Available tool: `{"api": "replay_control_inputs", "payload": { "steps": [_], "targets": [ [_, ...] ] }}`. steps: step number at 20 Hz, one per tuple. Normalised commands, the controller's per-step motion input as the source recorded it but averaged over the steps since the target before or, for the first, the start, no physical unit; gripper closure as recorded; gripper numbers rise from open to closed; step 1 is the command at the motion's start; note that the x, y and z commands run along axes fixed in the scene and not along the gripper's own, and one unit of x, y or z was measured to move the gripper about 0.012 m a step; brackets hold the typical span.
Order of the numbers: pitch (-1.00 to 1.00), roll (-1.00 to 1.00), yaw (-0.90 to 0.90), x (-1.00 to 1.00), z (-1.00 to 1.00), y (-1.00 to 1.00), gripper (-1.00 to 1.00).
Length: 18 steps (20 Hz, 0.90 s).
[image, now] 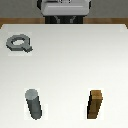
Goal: Put the loop with the handle onto the peg.
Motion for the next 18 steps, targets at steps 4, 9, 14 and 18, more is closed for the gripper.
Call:
{"api": "replay_control_inputs", "payload": {
  "steps": [4,9,14,18],
  "targets": [
    [0.0,0.0,0.0,0.0,0.0,0.0,-1.0],
    [0.0,0.0,0.0,0.0,0.0,0.0,-1.0],
    [0.0,0.0,0.0,0.0,0.0,-0.8,-1.0],
    [0.0,0.0,0.0,0.0,0.0,-1.0,-1.0]
  ]
}}
